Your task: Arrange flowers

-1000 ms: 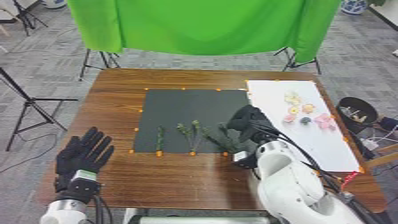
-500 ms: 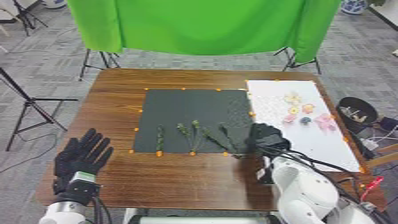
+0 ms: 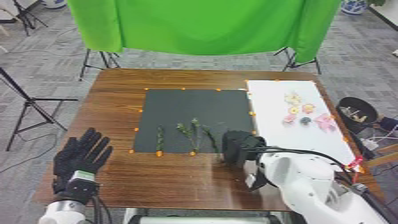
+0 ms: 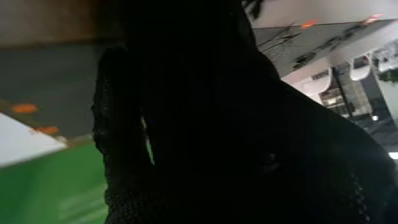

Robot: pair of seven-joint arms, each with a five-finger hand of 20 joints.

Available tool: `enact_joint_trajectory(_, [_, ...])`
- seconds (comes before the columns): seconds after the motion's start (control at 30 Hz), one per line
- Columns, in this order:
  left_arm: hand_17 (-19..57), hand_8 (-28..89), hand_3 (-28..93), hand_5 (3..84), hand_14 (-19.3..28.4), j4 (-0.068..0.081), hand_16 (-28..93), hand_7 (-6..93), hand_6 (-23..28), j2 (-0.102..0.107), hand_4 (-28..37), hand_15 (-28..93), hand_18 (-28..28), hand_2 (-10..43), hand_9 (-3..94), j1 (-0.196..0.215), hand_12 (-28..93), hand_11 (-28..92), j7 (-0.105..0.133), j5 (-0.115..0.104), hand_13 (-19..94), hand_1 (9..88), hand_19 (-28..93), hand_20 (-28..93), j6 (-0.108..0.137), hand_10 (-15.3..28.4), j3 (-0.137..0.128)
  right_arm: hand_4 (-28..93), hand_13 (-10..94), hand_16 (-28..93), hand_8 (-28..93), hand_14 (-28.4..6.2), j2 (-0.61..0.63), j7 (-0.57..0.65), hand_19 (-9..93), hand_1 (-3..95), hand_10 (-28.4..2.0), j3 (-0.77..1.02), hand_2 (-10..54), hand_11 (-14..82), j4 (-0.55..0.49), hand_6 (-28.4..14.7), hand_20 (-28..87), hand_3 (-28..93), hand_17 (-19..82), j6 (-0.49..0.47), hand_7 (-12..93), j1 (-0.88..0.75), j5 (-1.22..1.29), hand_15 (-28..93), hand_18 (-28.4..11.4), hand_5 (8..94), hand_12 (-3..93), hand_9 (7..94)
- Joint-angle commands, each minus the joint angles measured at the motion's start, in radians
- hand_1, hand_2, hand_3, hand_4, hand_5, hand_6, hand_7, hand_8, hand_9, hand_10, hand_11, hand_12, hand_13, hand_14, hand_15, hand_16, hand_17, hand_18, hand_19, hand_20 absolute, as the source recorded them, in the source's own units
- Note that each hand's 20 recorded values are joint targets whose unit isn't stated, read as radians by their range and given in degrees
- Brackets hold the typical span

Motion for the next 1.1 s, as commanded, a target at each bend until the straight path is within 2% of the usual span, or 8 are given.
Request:
enact_joint_trajectory(0.03, [-6.8, -10, 73, 41.9, 16.3, 0.002, -9, 18.6, 9.8, -0.007, -28.1, 41, 14.4, 17.7, 32.4, 0.008, 10, 27, -0.012, -0.006, 24, 29.0, 38, 8, -0.003, 15.7, -0.004, -1, 69, 36, -3, -11.1, 0.007, 0.113, 89, 39.8, -14.1, -0.009, 10.2, 16.1, 0.049, 0.0, 20, 93, 25, 0.098, 20, -0.034, -0.079, 34, -22.4, 80.1, 18.0, 79.7])
enact_joint_trajectory(0.27, [-6.8, -9, 73, 41.9, 16.4, -0.001, -9, 18.6, 9.8, -0.008, -28.1, 41, 14.4, 17.7, 32.4, 0.012, 10, 27, -0.013, -0.006, 24, 29.0, 38, 8, -0.004, 15.7, -0.008, -3, 70, 36, -3, -11.5, 0.005, 0.131, 88, 39.6, -14.4, 0.024, 10.7, 16.2, 0.030, -0.4, 21, 93, 26, 0.079, 21, -0.053, -0.046, 34, -22.8, 78.9, 17.9, 78.7])
enact_joint_trajectory(0.47, [-6.8, -9, 73, 41.8, 16.4, -0.002, -9, 18.5, 9.9, -0.011, -28.1, 41, 14.4, 17.7, 32.3, 0.012, 10, 27, -0.011, -0.016, 24, 29.0, 38, 8, -0.006, 15.8, -0.005, 0, 69, 35, -1, -11.9, 0.016, 0.128, 83, 36.5, -14.9, 0.082, 12.8, 16.8, -0.051, -0.8, 26, 93, 27, 0.083, 22, -0.111, 0.020, 36, -22.4, 78.4, 18.0, 79.0])
enact_joint_trajectory(0.57, [-6.8, -9, 73, 41.9, 16.4, -0.003, -9, 18.5, 9.9, -0.007, -28.1, 41, 14.4, 17.8, 32.4, 0.020, 10, 27, -0.005, -0.014, 24, 29.0, 38, 8, -0.005, 15.7, -0.010, -1, 69, 32, 0, -12.8, -0.012, 0.141, 79, 34.8, -15.1, 0.138, 12.1, 17.1, -0.125, -1.2, 34, 93, 29, -0.010, 22, -0.138, 0.195, 38, -22.2, 78.0, 18.2, 79.0])
enact_joint_trajectory(0.63, [-6.8, -9, 73, 41.9, 16.4, -0.005, -9, 18.6, 9.9, -0.006, -28.1, 41, 14.4, 17.8, 32.4, 0.023, 10, 27, 0.000, -0.017, 24, 29.0, 38, 8, -0.004, 15.7, -0.012, -2, 70, 30, 1, -13.9, -0.035, 0.103, 79, 33.5, -15.4, 0.141, 10.9, 16.9, -0.148, -2.0, 37, 93, 29, -0.100, 22, -0.130, 0.185, 40, -22.5, 77.6, 18.1, 78.9])
enact_joint_trajectory(0.7, [-6.8, -9, 73, 41.9, 16.4, -0.001, -9, 18.5, 9.9, -0.006, -28.2, 41, 14.4, 17.8, 32.4, 0.015, 10, 27, -0.004, -0.016, 24, 29.0, 38, 8, -0.006, 15.7, -0.009, -2, 70, 27, 1, -14.2, -0.052, 0.093, 79, 32.4, -15.5, 0.121, 11.4, 16.6, -0.153, -2.1, 38, 93, 30, -0.139, 21, -0.115, 0.191, 41, -22.7, 77.6, 17.9, 78.8])
enact_joint_trajectory(0.97, [-6.8, -9, 73, 41.9, 16.5, 0.003, -9, 18.5, 9.9, -0.006, -28.1, 42, 14.4, 17.9, 32.4, 0.002, 10, 27, -0.016, -0.012, 24, 29.0, 38, 8, -0.009, 15.8, 0.002, -4, 69, 24, -3, -14.7, -0.089, 0.111, 79, 30.3, -15.0, 0.035, 14.5, 12.6, -0.094, -1.9, 39, 93, 29, -0.114, 16, -0.056, 0.141, 42, -22.9, 75.9, 15.8, 75.6])
enact_joint_trajectory(1.1, [-6.8, -9, 73, 41.9, 16.5, 0.001, -9, 18.5, 9.9, -0.007, -28.1, 42, 14.4, 17.9, 32.4, 0.007, 10, 27, -0.015, -0.013, 24, 29.0, 38, 8, -0.010, 15.7, 0.002, -4, 69, 24, -7, -14.8, -0.078, 0.194, 79, 29.2, -14.9, 0.013, 16.6, 11.6, -0.094, -2.3, 39, 93, 29, -0.077, 15, -0.044, 0.126, 42, -23.2, 74.6, 15.2, 74.0])
